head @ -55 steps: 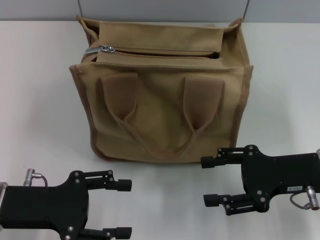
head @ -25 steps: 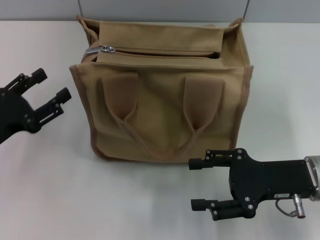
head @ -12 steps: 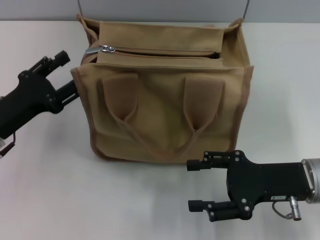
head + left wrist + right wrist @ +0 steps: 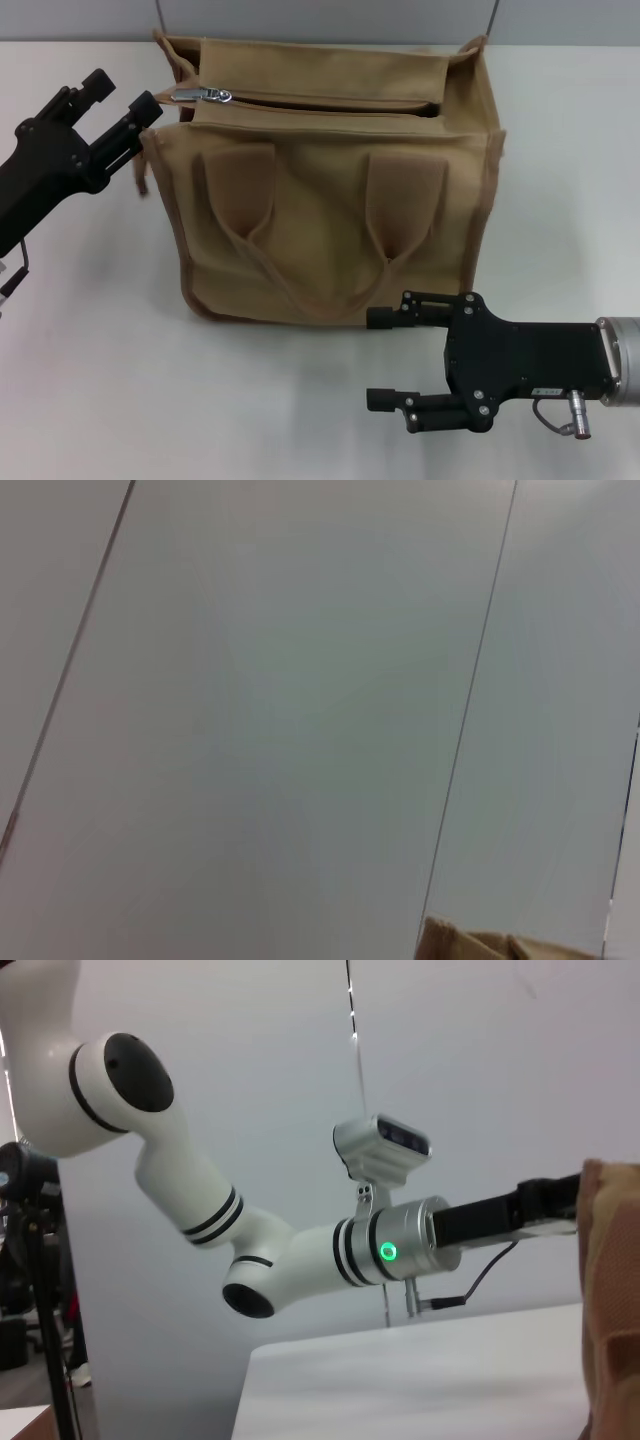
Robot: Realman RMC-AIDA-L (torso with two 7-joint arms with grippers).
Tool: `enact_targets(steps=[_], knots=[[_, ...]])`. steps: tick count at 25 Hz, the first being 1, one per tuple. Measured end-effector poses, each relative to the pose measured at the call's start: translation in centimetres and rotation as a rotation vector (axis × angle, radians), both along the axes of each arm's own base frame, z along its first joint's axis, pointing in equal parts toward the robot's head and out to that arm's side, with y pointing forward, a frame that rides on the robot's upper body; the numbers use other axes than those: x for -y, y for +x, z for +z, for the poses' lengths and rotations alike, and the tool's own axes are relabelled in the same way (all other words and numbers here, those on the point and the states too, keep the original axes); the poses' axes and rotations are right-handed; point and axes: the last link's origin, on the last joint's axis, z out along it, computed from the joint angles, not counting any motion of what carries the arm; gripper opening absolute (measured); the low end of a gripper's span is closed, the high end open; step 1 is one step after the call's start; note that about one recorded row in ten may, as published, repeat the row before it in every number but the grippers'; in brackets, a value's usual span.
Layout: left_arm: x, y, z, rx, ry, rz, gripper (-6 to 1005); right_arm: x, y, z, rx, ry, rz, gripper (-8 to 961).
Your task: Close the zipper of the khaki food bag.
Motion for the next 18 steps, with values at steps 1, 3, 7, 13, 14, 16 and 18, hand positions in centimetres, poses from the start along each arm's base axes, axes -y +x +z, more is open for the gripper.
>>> enact_targets(steps=[1,3,7,13,14,16,18], knots=[[0.00,0.00,0.00,0.000,0.000,0.000,772,0.00,0.00,0.00,0.000,0.000,0.000,741],[0.04,-0.19,0.05,-0.017,-0.009,0.001,772,0.02,0.03,0.00,0.000,0.000,-0.001,741],[0.17,-0.32,0.10,-0.102,-0.071,-0.035,773,0.04,0.01,-0.03,-0.001,0.000,-0.002,741],[0.42,-0.66,0.47,-0.238,-0.117,-0.081,773,0.14,-0.04,-0.14,-0.006,-0.006,-0.005,741],[0.36,-0.76,0.53,-0.242,-0.111,-0.075,773,0.15,-0.05,-0.16,-0.006,-0.007,-0.005,741],[0.15,-0.85,0.51,-0.244,-0.104,-0.062,773,0.14,-0.09,-0.19,-0.007,-0.008,-0.005,741],[-0.35,-0.56,0.39,-0.236,-0.094,-0.057,773,0.12,-0.15,-0.21,-0.009,-0.006,-0.004,741]])
